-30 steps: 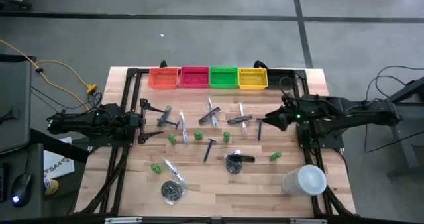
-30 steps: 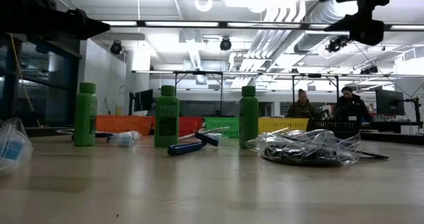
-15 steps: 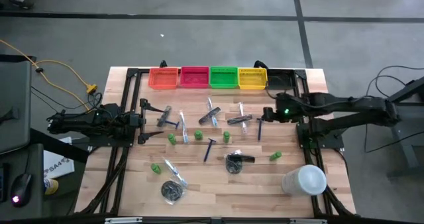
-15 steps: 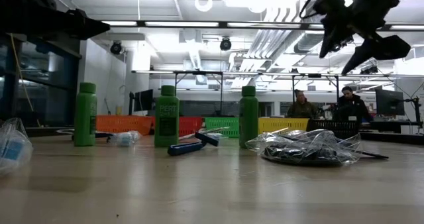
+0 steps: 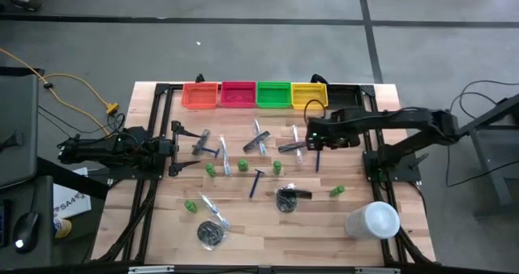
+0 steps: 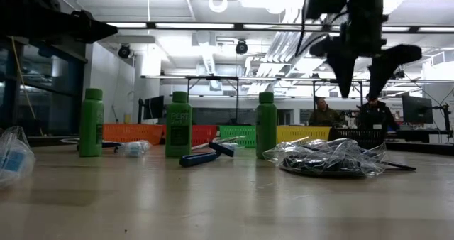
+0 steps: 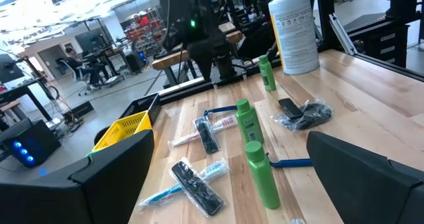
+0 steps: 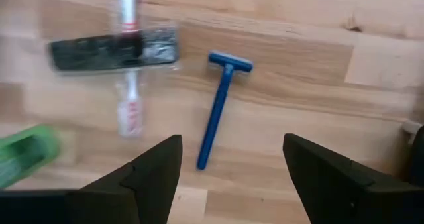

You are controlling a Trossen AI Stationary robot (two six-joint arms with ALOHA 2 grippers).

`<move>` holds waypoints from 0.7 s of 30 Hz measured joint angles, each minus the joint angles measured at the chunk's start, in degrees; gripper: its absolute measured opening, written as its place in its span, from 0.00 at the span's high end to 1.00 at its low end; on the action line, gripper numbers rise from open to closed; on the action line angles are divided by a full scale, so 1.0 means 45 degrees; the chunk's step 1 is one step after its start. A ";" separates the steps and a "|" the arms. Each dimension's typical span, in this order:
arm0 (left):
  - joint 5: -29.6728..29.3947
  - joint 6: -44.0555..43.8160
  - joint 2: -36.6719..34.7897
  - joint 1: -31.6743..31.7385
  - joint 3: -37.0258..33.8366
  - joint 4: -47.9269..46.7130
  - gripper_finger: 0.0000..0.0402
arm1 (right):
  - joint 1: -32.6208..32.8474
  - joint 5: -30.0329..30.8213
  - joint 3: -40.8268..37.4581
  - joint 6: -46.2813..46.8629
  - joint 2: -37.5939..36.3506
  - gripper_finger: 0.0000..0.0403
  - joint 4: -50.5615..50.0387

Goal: Pick & Place Travel size toiletries
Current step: Put the blue razor into the black bin

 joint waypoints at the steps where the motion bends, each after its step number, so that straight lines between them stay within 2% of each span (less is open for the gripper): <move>1: 0.0000 0.0000 0.0005 0.0000 0.0000 -0.0009 0.01 | -0.0015 0.0027 0.0000 0.0027 0.0293 0.36 0.0030; 10: 0.0000 0.0000 0.0000 0.0000 -0.0005 -0.0281 0.01 | -0.0009 0.0179 -0.0034 0.0284 0.2049 0.36 0.0134; 21: 0.0000 0.0000 0.0000 0.0000 0.0000 -0.0276 0.01 | 0.0188 0.0274 -0.0888 0.1263 0.2194 0.36 0.1193</move>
